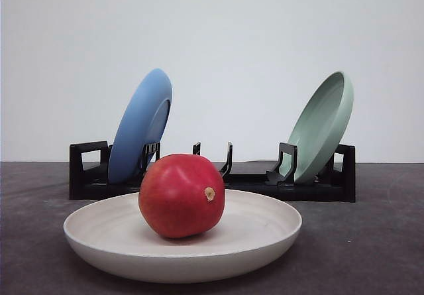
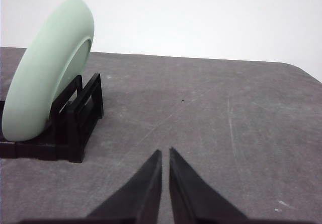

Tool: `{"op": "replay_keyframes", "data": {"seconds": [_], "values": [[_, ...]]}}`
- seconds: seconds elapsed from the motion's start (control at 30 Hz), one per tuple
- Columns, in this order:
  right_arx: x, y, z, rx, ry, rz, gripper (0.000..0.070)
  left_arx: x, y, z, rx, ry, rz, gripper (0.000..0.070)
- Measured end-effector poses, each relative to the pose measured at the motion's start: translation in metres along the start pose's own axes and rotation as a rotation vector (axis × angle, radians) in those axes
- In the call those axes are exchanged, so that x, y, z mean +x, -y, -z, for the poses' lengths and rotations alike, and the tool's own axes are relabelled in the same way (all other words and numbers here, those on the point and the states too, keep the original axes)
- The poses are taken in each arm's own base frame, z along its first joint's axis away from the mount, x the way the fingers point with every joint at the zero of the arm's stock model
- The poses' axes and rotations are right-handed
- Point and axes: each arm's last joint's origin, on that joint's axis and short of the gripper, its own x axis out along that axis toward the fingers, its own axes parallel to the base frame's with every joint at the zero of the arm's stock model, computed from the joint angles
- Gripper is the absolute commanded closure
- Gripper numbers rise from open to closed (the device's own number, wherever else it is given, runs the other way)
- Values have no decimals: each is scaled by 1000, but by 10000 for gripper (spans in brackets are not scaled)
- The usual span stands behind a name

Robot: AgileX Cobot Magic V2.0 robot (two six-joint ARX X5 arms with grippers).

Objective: Place pomegranate in white plate

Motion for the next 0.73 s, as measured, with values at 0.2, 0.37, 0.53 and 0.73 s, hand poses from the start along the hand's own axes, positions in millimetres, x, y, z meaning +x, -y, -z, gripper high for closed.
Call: {"op": "replay_keyframes", "data": {"seconds": [0.2,0.37,0.53,0.73], "values": [[0,0,0,0,0,0,677,0,0,0,0,0,0,700],[0,0,0,0,0,0,677,0,0,0,0,0,0,700],[0,0,0,0,0,0,677,0,0,0,0,0,0,700],[0,0,0,0,0,0,677,0,0,0,0,0,0,700]]}}
